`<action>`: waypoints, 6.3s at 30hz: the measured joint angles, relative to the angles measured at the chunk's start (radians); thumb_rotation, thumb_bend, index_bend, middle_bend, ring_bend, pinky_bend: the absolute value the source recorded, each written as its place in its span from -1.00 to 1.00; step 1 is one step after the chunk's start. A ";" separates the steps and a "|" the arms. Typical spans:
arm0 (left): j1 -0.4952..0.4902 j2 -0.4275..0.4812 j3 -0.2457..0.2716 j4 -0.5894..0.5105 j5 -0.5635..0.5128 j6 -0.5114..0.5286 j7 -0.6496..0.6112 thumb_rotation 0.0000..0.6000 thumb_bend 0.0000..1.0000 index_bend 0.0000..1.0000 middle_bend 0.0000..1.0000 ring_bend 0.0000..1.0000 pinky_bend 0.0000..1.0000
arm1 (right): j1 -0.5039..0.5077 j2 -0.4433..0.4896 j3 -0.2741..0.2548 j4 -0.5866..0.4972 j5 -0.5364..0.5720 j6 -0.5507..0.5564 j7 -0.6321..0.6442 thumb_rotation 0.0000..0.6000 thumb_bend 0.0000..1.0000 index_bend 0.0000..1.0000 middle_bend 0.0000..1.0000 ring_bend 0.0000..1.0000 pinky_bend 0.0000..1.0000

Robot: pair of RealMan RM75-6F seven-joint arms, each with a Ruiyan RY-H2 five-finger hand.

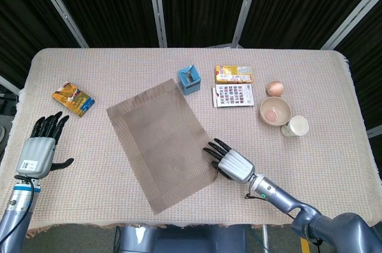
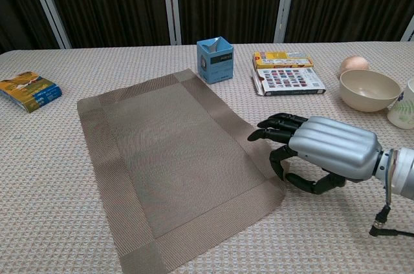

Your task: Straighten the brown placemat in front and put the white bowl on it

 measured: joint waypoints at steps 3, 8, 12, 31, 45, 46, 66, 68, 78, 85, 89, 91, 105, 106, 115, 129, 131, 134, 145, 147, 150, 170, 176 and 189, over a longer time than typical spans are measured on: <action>0.000 0.000 0.001 0.000 0.000 -0.001 0.000 1.00 -1.00 -1.00 -1.00 -1.00 -1.00 | -0.004 0.004 -0.004 0.001 -0.005 0.018 0.005 1.00 -0.03 0.49 -0.79 -1.00 -1.00; 0.001 0.000 0.004 -0.003 0.004 0.000 0.000 1.00 -1.00 -1.00 -1.00 -1.00 -1.00 | -0.014 0.031 -0.018 -0.015 -0.027 0.075 0.011 1.00 -0.03 0.50 -0.77 -1.00 -1.00; 0.002 0.001 0.008 -0.008 0.012 -0.001 -0.001 1.00 -1.00 -1.00 -1.00 -1.00 -1.00 | -0.034 0.102 -0.053 -0.052 -0.080 0.174 0.001 1.00 -0.03 0.50 -0.75 -1.00 -1.00; -0.001 -0.001 0.023 -0.005 0.031 -0.016 -0.008 1.00 -1.00 -1.00 -1.00 -1.00 -1.00 | -0.001 0.459 -0.121 0.000 -0.258 0.329 -0.257 1.00 -0.03 0.51 -0.70 -1.00 -1.00; -0.004 -0.005 0.022 0.005 0.021 -0.028 -0.011 1.00 -1.00 -1.00 -1.00 -1.00 -1.00 | 0.155 0.378 -0.046 0.147 -0.278 0.225 -0.351 1.00 -0.10 0.51 -0.68 -1.00 -1.00; -0.004 -0.005 0.022 0.005 0.021 -0.028 -0.012 1.00 -1.00 -1.00 -1.00 -1.00 -1.00 | 0.163 0.371 -0.043 0.154 -0.279 0.219 -0.355 1.00 -0.13 0.51 -0.69 -1.00 -1.00; -0.004 -0.001 0.038 0.015 0.047 -0.037 -0.023 1.00 -1.00 -1.00 -1.00 -1.00 -1.00 | 0.094 0.341 0.089 0.093 -0.065 0.276 -0.353 1.00 -1.00 -1.00 -1.00 -1.00 -1.00; -0.007 -0.002 0.041 0.018 0.052 -0.043 -0.024 1.00 -1.00 -1.00 -1.00 -1.00 -1.00 | 0.066 0.361 0.101 0.044 -0.035 0.287 -0.336 1.00 -1.00 -1.00 -1.00 -1.00 -1.00; -0.070 -0.056 0.057 0.119 0.157 -0.114 -0.065 1.00 -1.00 -0.80 -1.00 -1.00 -1.00 | -0.116 0.537 0.136 -0.401 0.180 0.303 -0.223 1.00 -1.00 -1.00 -1.00 -1.00 -1.00; -0.178 -0.162 0.084 0.330 0.324 -0.190 -0.210 1.00 -0.82 -0.56 -1.00 -1.00 -1.00 | -0.273 0.656 0.136 -0.705 0.344 0.301 -0.170 1.00 -1.00 -1.00 -1.00 -1.00 -1.00; -0.237 -0.254 0.103 0.463 0.404 -0.214 -0.281 1.00 -0.80 -0.49 -1.00 -1.00 -1.00 | -0.330 0.677 0.138 -0.806 0.411 0.306 -0.175 1.00 -1.00 -1.00 -1.00 -1.00 -1.00; -0.258 -0.290 0.111 0.510 0.429 -0.221 -0.300 1.00 -0.79 -0.47 -1.00 -1.00 -1.00 | -0.350 0.679 0.140 -0.850 0.430 0.309 -0.183 1.00 -1.00 -1.00 -1.00 -1.00 -1.00; -0.334 -0.473 0.159 0.815 0.508 -0.218 -0.421 1.00 -0.76 -0.44 -1.00 -1.00 -1.00 | -0.402 0.643 0.158 -0.909 0.463 0.287 -0.245 1.00 -1.00 -1.00 -1.00 -1.00 -1.00; -0.336 -0.481 0.163 0.835 0.509 -0.215 -0.432 1.00 -0.76 -0.44 -1.00 -1.00 -1.00 | -0.402 0.643 0.162 -0.908 0.464 0.283 -0.243 1.00 -1.00 -1.00 -1.00 -1.00 -1.00; -0.347 -0.528 0.183 0.941 0.506 -0.193 -0.485 1.00 -0.75 -0.44 -1.00 -1.00 -1.00 | -0.414 0.636 0.180 -0.895 0.453 0.270 -0.240 1.00 -1.00 -1.00 -1.00 -1.00 -1.00; -0.373 -0.547 0.193 0.958 0.496 -0.185 -0.487 1.00 -0.62 -0.41 -1.00 -1.00 -1.00 | -0.430 0.639 0.202 -0.898 0.432 0.268 -0.236 1.00 -1.00 -1.00 -1.00 -1.00 -1.00; -0.379 -0.548 0.192 0.952 0.496 -0.182 -0.484 1.00 -0.61 -0.41 -1.00 -1.00 -1.00 | -0.433 0.640 0.204 -0.901 0.428 0.269 -0.235 1.00 -1.00 -1.00 -1.00 -1.00 -1.00; -0.386 -0.547 0.189 0.942 0.494 -0.178 -0.480 1.00 -0.61 -0.41 -1.00 -1.00 -1.00 | -0.437 0.641 0.206 -0.905 0.423 0.270 -0.235 1.00 -1.00 -1.00 -1.00 -1.00 -1.00; -0.404 -0.540 0.190 0.896 0.486 -0.185 -0.452 1.00 -0.55 -0.39 -1.00 -1.00 -1.00 | -0.447 0.648 0.215 -0.916 0.411 0.265 -0.237 1.00 -1.00 -1.00 -1.00 -1.00 -1.00; -0.407 -0.544 0.189 0.889 0.481 -0.191 -0.447 1.00 -0.45 -0.37 -1.00 -1.00 -1.00 | -0.450 0.649 0.218 -0.917 0.409 0.266 -0.236 1.00 -1.00 -1.00 -1.00 -1.00 -1.00; -0.414 -0.551 0.187 0.883 0.475 -0.199 -0.441 1.00 -0.25 -0.33 -1.00 -1.00 -1.00 | -0.453 0.652 0.222 -0.918 0.406 0.264 -0.232 1.00 -1.00 -1.00 -1.00 -1.00 -1.00; -0.403 -0.553 0.183 0.821 0.442 -0.182 -0.437 1.00 -0.01 0.34 -1.00 -1.00 -1.00 | -0.466 0.656 0.234 -0.924 0.382 0.263 -0.222 1.00 -1.00 -1.00 -1.00 -1.00 -1.00; -0.381 -0.512 0.197 0.718 0.435 -0.173 -0.389 1.00 -0.01 0.37 -1.00 -1.00 -1.00 | -0.470 0.659 0.236 -0.928 0.376 0.264 -0.221 1.00 -1.00 -1.00 -1.00 -1.00 -1.00; -0.311 -0.331 0.246 0.239 0.311 -0.266 -0.040 1.00 -0.02 0.36 -1.00 -1.00 -1.00 | -0.480 0.664 0.238 -0.940 0.355 0.269 -0.229 1.00 -1.00 -1.00 -1.00 -1.00 -1.00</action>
